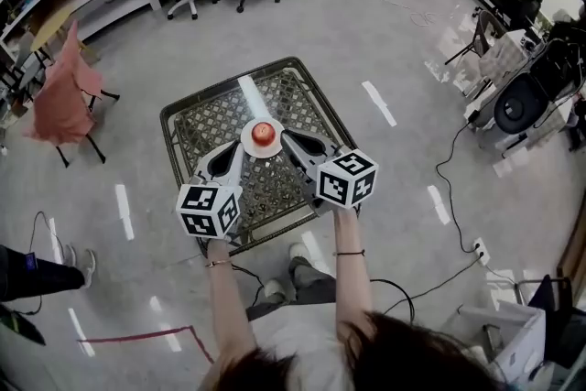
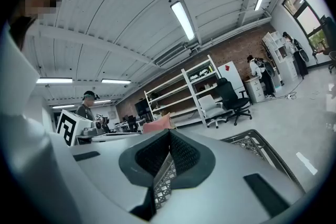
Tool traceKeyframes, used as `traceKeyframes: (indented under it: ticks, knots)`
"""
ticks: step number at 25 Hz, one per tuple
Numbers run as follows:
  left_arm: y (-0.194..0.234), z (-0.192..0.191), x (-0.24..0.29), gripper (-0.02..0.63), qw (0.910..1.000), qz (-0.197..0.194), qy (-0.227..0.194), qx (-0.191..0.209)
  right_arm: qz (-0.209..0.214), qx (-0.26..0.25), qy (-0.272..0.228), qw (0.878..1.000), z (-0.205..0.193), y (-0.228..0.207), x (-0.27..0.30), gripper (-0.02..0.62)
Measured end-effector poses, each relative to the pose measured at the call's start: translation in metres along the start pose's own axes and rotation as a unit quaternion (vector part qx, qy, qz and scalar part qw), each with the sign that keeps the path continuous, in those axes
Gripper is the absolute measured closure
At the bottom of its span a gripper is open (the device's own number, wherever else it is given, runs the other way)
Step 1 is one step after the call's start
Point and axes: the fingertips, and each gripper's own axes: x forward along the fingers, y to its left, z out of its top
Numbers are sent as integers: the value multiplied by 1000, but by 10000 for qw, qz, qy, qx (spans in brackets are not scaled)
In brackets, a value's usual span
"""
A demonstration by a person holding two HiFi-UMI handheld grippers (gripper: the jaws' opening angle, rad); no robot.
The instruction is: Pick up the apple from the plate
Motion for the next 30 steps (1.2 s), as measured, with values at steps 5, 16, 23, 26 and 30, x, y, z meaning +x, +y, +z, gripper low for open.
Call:
traceKeyframes:
  ticks: [5,16,23,26,30]
  knots:
    - [6,4,12,595,9996,199,-128,-132,98,49,-36,9999,9,-17,5,586]
    - [8,-15,23,595,9988,289,-122,-381,191,112,208,9995,-10,-33,24,586]
    - [17,-23,30,595,9993,35,-30,-368,61,349,370,9987,-31,-34,37,586]
    - [20,-29,43,595,9989,9,24,-463,-80,478,435,9979,-38,-47,40,586]
    - [19,-43,59,595,9984,-41,177,-541,-264,492,498,9972,-47,-65,45,586]
